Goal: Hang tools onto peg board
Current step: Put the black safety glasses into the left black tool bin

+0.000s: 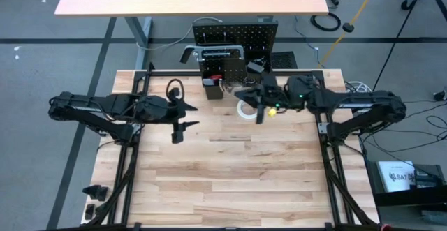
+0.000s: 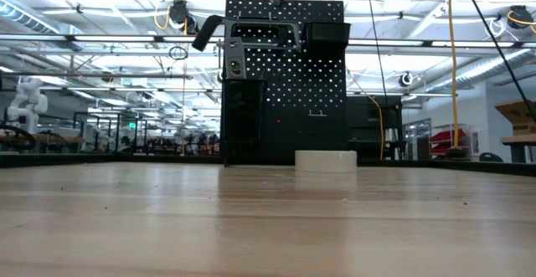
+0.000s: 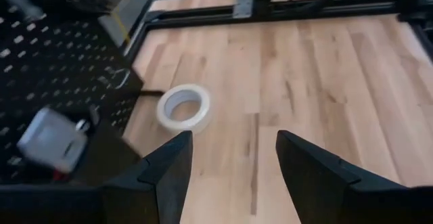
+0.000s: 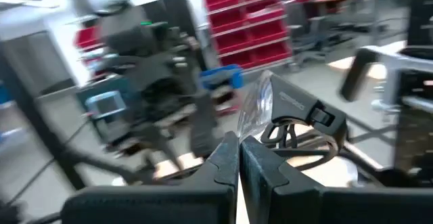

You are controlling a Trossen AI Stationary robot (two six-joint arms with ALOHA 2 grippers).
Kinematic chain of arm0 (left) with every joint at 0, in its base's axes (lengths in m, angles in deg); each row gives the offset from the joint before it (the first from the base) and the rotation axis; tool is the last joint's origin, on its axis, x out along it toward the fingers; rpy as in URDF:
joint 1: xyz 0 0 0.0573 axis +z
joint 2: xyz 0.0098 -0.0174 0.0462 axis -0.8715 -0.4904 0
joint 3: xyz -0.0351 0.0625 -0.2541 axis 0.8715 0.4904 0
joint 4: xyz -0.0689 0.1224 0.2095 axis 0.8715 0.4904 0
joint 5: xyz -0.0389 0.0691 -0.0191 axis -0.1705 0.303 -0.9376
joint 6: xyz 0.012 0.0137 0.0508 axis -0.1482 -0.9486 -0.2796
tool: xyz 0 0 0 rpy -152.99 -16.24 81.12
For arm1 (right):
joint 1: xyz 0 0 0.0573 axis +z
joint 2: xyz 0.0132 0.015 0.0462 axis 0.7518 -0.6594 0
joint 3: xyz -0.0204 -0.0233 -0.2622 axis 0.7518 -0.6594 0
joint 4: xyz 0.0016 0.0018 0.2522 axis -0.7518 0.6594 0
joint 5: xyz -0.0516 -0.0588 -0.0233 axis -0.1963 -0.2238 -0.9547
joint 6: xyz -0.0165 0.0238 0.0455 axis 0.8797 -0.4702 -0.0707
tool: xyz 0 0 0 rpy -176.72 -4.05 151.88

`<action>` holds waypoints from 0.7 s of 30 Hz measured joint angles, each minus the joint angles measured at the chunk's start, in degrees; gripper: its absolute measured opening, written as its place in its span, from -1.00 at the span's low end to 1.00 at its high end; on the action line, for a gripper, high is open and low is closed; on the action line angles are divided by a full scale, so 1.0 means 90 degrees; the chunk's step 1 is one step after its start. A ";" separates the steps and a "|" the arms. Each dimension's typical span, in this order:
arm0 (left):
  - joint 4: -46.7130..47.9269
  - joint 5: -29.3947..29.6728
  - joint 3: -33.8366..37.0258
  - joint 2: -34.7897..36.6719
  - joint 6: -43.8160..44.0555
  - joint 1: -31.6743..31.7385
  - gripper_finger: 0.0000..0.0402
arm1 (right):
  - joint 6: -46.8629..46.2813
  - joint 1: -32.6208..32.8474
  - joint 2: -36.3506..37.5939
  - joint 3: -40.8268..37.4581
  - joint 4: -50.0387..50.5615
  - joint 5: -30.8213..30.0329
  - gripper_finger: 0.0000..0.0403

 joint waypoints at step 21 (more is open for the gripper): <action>0.0738 0.0376 0.0000 0.0448 0.0241 -0.0436 0.09 | -0.0612 -0.0657 -0.1665 0.0146 -0.1841 -0.0822 -1.00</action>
